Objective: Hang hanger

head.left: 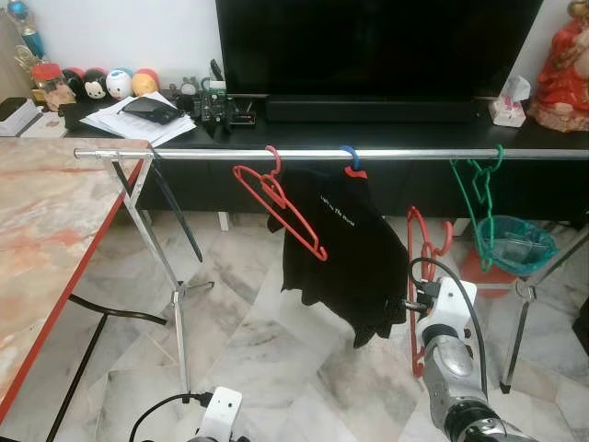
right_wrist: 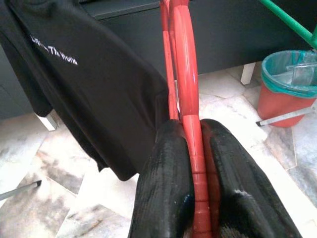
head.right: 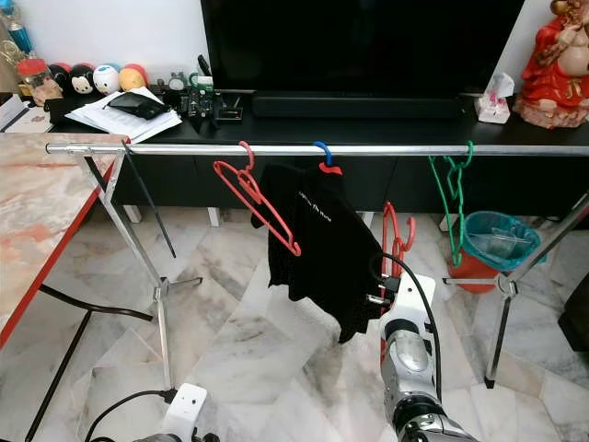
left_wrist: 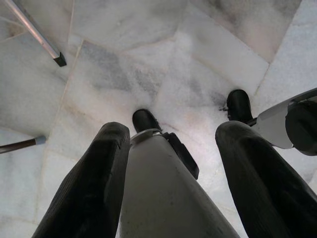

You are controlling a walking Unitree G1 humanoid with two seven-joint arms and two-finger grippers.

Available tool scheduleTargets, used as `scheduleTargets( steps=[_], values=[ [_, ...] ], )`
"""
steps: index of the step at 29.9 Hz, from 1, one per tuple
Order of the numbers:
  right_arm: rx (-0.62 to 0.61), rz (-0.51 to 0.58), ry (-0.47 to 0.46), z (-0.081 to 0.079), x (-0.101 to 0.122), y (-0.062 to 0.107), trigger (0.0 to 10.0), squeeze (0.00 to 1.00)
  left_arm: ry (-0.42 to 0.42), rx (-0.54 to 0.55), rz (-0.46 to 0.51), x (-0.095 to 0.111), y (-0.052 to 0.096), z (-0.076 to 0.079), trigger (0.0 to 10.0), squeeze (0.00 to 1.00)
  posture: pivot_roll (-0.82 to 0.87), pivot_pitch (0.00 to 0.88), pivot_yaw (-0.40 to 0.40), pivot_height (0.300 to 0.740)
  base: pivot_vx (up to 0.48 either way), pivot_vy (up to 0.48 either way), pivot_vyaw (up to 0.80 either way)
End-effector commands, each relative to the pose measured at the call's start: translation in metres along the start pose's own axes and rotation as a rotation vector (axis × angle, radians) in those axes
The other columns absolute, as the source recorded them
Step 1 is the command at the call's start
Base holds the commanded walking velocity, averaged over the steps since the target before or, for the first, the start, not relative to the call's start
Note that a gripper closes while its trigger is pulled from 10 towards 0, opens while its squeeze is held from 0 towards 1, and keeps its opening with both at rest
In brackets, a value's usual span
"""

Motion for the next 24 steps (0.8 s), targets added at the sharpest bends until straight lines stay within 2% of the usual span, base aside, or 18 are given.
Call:
scheduleTargets(
  steps=[1,24],
  values=[
    [0.003,0.032,-0.008,-0.0029,0.0095,-0.0032,10.0,0.0,-0.01,-0.002,-0.004,-0.0031,0.0004,0.0002,10.0,0.0,0.0,0.0,-0.013,0.74,0.296,0.0,0.0],
    [-0.006,0.037,-0.009,-0.0015,0.0096,-0.0028,10.0,0.0,-0.007,-0.005,-0.001,-0.0028,0.0004,0.0008,10.0,0.0,0.0,0.0,-0.012,0.74,0.315,0.0,0.0]
  ],
)
Point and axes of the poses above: a point about 5 cm out from each wrist's last joint towards the gripper, its own y axis pointing back from the gripper into the wrist, its own x axis along the axis of the wrist's last joint, z = x × y, the point moved 5 cm from there along -y, pointing out of the wrist towards the gripper, and after that the axes turned 4 degrees about -y, right-handed, at the moved point
